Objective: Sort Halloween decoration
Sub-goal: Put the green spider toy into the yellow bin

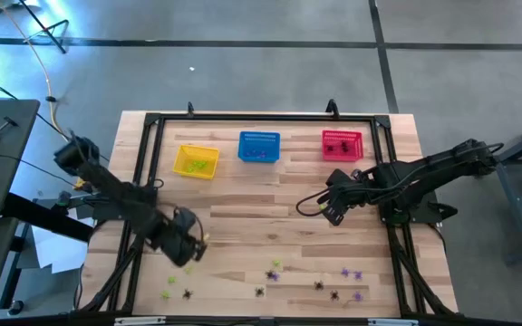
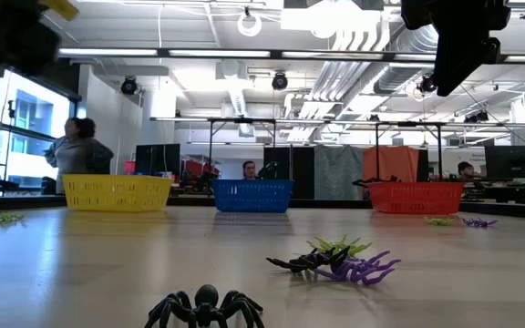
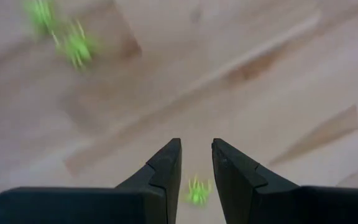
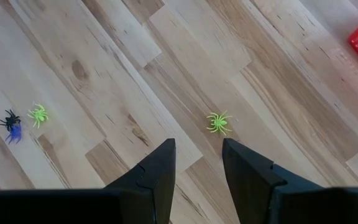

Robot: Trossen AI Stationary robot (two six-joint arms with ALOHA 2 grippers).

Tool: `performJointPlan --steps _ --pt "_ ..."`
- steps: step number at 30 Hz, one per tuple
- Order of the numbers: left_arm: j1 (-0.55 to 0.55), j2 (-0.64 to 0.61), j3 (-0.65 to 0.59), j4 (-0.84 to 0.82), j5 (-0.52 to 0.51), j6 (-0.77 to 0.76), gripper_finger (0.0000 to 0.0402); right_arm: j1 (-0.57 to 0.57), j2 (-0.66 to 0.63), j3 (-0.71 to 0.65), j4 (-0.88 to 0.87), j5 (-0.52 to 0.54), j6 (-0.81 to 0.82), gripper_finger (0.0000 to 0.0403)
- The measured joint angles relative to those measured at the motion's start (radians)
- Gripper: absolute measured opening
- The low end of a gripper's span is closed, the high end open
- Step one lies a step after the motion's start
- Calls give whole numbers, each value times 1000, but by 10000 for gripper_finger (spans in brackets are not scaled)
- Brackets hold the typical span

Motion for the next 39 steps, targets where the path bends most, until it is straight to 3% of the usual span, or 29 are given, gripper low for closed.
performJointPlan --steps 5,13,26,39 --pt "-95 103 0 92 46 -133 77 0 0 0 4 0 0 130" --pt "-167 196 0 212 64 -193 77 0 0 0 10 0 0 130" --pt "-177 307 6 257 57 -184 77 0 0 0 15 0 0 130" --pt "-175 315 6 185 48 -158 76 0 0 0 16 0 0 130"
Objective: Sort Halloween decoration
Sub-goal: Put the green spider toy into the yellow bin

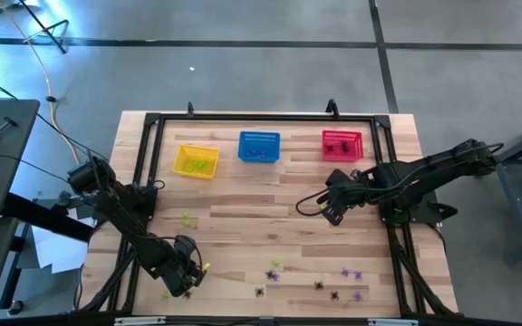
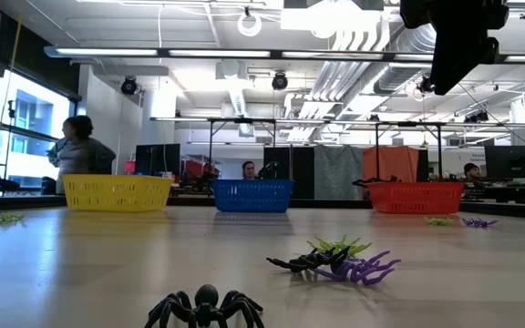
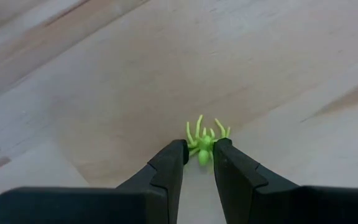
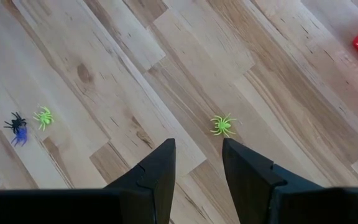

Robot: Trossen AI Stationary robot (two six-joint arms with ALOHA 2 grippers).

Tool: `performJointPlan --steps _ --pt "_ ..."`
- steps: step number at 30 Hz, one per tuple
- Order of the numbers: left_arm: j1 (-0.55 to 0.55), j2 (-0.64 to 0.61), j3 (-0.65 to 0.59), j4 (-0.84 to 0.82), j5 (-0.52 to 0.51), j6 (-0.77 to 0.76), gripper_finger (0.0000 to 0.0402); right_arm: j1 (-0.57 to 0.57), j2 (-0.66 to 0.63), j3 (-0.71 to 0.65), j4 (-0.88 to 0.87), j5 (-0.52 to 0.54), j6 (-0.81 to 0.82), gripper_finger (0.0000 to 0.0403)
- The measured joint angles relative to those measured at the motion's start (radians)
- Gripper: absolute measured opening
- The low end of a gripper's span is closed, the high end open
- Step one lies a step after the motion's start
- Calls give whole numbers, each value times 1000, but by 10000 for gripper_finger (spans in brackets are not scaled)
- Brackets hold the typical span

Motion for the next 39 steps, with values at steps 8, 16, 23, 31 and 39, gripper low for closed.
performJointPlan --steps 8,16,23,31,39 --pt "1 0 0 -15 3 2 96 0 0 0 1 0 0 130" --pt "13 0 0 -64 11 37 104 0 0 0 1 0 0 130" --pt "40 0 0 -74 35 98 71 0 0 0 1 0 0 130" --pt "47 -2 0 -80 44 133 9 0 0 0 2 0 0 130" --pt "46 -3 72 -145 -6 163 3 0 0 0 2 0 0 130"
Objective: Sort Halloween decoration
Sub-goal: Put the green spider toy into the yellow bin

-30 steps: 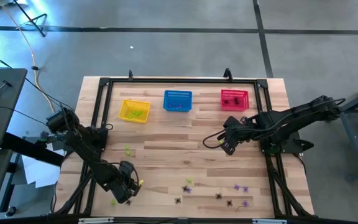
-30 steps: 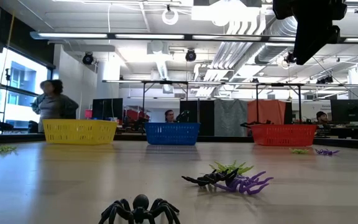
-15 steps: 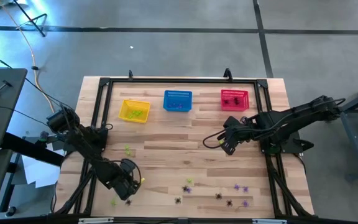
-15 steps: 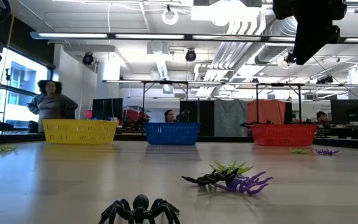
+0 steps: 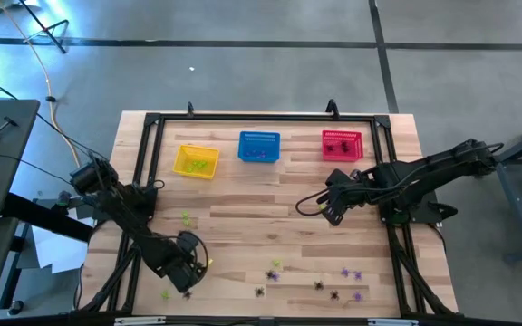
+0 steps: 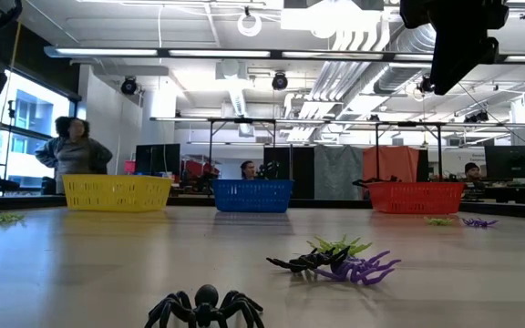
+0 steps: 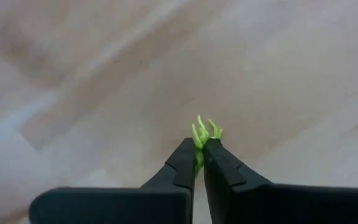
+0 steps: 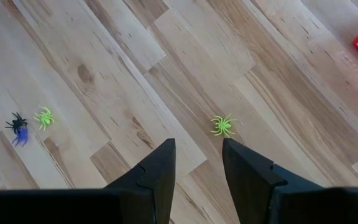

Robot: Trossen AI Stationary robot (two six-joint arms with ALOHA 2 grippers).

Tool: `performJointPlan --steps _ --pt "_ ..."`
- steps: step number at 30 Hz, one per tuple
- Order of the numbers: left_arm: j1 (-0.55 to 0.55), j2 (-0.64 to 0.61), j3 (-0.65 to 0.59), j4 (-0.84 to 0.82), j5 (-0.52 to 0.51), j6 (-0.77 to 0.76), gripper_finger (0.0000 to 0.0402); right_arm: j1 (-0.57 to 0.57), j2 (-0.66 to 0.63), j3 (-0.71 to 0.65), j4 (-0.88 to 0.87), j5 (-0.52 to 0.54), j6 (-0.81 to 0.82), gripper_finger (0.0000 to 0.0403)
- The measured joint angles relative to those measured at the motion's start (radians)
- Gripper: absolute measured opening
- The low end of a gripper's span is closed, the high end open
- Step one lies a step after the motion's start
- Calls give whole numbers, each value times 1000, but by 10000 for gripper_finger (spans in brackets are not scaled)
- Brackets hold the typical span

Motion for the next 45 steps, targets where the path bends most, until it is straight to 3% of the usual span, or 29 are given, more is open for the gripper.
performJointPlan --steps 11,15,20,28,35,40,45 --pt "70 -99 188 -495 -236 48 3 0 0 0 5 0 0 130" --pt "182 -147 189 -577 -309 152 3 0 0 0 7 0 0 130" --pt "398 -192 189 -616 -405 420 3 0 0 0 8 0 0 130" --pt "781 -203 179 -494 -469 899 3 0 0 0 8 0 0 130" --pt "1056 -203 37 -187 -349 1209 3 0 0 0 9 0 0 130" --pt "1154 -203 -49 -78 -245 1263 7 0 0 0 9 0 0 130" --pt "1167 -203 -79 -30 -226 1255 30 0 0 0 9 0 0 130"
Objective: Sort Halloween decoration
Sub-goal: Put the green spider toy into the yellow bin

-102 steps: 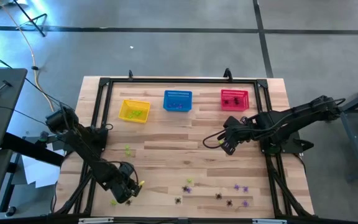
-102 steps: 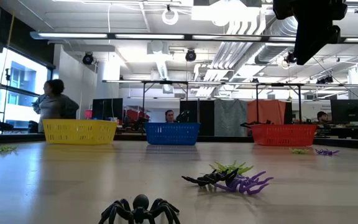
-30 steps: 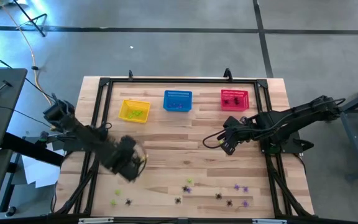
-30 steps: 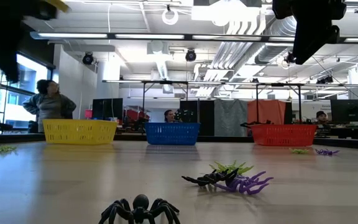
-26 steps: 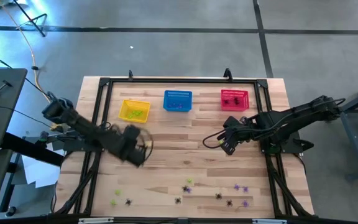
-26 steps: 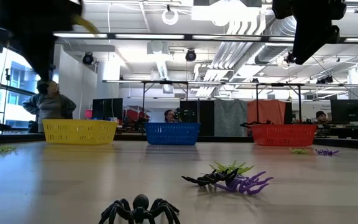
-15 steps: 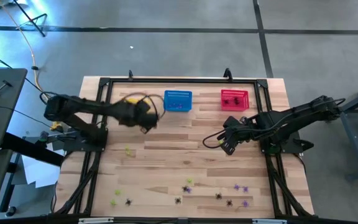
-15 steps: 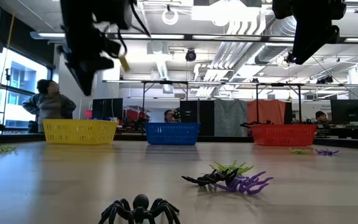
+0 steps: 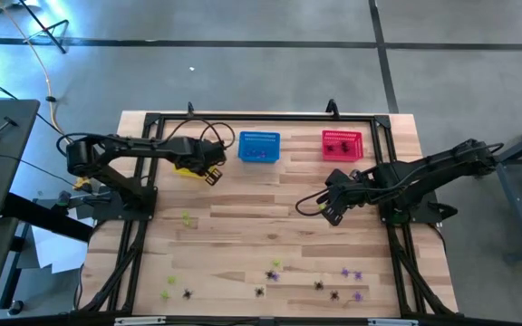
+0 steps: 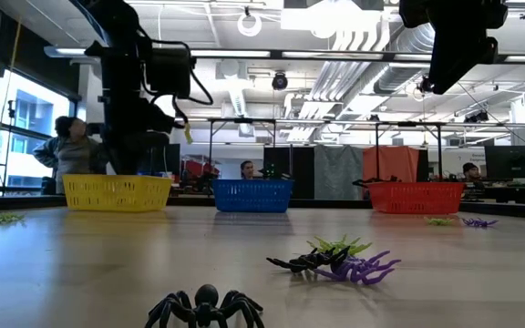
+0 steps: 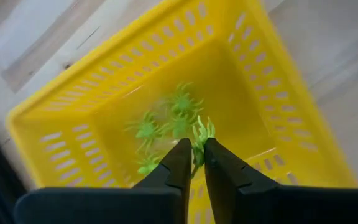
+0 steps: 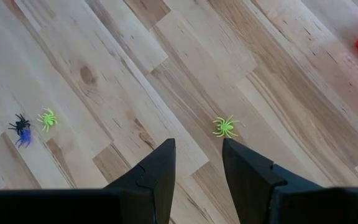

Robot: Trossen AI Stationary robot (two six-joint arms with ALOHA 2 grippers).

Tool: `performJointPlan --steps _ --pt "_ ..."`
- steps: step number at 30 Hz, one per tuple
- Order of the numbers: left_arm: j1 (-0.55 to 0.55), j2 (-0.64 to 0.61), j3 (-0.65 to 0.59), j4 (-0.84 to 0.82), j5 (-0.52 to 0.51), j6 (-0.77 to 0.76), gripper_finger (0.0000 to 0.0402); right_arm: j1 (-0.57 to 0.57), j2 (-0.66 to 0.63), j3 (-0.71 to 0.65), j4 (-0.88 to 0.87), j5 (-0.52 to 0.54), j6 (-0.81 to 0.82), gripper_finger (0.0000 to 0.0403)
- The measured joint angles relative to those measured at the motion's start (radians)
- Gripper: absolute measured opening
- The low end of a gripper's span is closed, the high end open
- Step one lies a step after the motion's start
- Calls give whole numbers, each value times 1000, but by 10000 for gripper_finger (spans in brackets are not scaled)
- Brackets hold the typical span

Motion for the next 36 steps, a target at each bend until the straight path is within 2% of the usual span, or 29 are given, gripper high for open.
performJointPlan --steps 8,11,16,19,23,27,32,36 --pt "-2 0 0 22 -4 -10 91 0 0 0 0 0 0 130" --pt "-2 -15 0 14 -6 -10 100 0 0 0 0 0 0 130" --pt "-21 -154 1 2 62 -22 97 0 0 0 0 0 0 130" --pt "-82 -270 2 -53 125 -112 95 0 0 0 0 0 0 130" --pt "-249 -366 1 -181 169 -337 97 0 0 0 -1 0 0 130" --pt "-489 -371 -28 -263 173 -609 97 0 0 0 2 0 0 130" --pt "-759 -312 -91 -220 206 -959 97 0 0 0 3 0 0 130" --pt "-919 -250 -92 -163 218 -1176 97 0 0 0 5 0 0 130"
